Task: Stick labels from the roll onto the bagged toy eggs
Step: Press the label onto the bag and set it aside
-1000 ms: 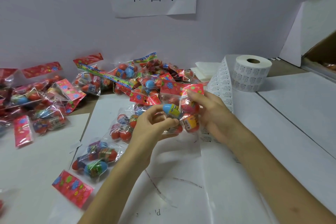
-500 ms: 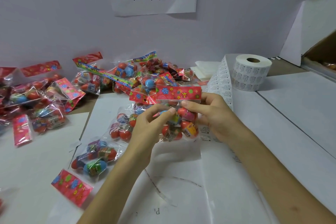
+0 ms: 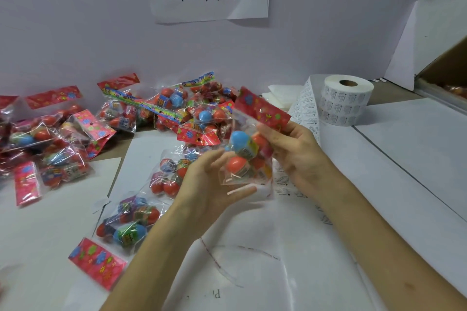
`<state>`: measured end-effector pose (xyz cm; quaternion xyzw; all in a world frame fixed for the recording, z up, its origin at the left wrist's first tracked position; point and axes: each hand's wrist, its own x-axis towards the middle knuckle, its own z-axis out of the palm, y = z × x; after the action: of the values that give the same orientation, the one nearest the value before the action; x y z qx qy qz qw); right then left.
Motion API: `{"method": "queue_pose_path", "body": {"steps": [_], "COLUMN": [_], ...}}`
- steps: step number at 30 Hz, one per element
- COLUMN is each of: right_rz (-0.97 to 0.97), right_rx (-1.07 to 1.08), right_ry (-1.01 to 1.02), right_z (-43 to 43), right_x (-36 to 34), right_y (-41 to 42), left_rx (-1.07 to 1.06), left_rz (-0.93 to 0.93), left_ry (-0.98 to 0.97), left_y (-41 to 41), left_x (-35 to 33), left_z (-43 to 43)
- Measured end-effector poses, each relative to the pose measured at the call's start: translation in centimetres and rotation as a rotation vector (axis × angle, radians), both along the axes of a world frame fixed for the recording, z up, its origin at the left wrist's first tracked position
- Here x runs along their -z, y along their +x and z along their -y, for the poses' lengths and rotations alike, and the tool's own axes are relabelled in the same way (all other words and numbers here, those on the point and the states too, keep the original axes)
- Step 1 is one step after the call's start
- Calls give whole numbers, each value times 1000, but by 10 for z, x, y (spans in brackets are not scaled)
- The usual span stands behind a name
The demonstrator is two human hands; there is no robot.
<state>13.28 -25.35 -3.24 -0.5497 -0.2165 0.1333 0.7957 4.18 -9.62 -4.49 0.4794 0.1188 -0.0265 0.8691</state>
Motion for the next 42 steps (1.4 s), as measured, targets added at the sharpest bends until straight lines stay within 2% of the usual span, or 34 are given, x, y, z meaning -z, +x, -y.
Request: {"method": "queue_pose_path", "body": {"steps": [3, 5, 7, 11, 14, 18, 22, 30, 36, 39, 42], "right_rz": [-14, -22, -54, -175, -222, -156, -3, 89, 132, 195, 281], "right_rx": [-105, -143, -109, 48, -67, -179, -125, -11, -107, 87, 551], "right_ry": [44, -15, -99, -177, -132, -258, -314, -285, -354, -392, -406], "right_z": [2, 2, 1, -1, 1, -1, -6, -9, -3, 8, 30], "right_x": [-1, -3, 0, 1, -3, -2, 3, 9, 3, -7, -11], "right_y": [-1, -2, -1, 2, 1, -3, -8, -3, -6, 3, 21], "left_rx": [284, 356, 317, 43, -119, -266, -291, -274, -292, -365, -441], "left_rz": [71, 123, 161, 191, 186, 191, 203, 211, 210, 168, 115], "left_ry": [-11, -37, -43, 62, 50, 109, 111, 151, 185, 279, 496], "left_y": [-6, -8, -7, -2, 0, 1, 1, 3, 4, 4, 6], "left_x": [-5, -6, -6, -5, -3, -3, -2, 2, 1, 3, 8], "left_z": [0, -2, -4, -11, -13, -11, -9, -7, -9, -12, -14]}}
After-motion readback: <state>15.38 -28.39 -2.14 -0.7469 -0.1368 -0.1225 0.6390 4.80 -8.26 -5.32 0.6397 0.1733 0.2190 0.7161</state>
